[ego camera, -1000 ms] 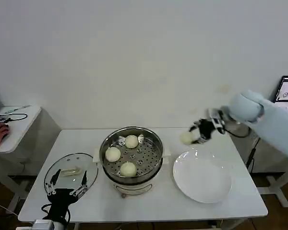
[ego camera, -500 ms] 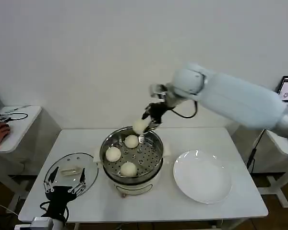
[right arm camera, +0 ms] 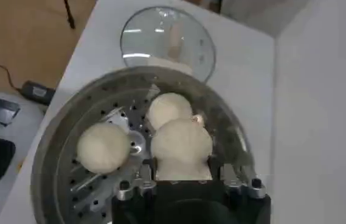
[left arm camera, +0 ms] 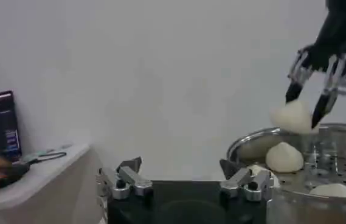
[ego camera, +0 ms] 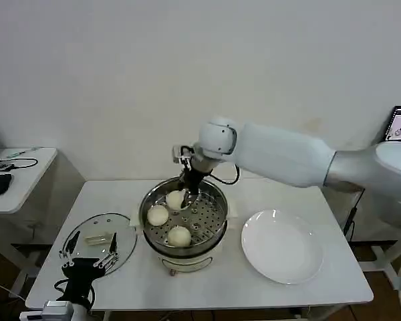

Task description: Take steamed baozi put them in steamer then cover it.

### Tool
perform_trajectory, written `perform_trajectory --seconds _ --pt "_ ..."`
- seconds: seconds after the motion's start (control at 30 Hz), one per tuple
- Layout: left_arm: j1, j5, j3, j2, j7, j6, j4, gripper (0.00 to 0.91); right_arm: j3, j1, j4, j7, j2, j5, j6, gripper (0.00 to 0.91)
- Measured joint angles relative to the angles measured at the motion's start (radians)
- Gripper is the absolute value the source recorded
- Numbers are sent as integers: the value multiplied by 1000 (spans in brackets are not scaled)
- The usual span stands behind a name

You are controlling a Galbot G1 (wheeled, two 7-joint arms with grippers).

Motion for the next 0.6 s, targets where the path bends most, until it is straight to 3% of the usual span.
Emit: perform_trajectory --seconds 0.6 --pt "-25 1 6 1 2 0 24 907 -83 -3 5 -18 -16 -75 -6 574"
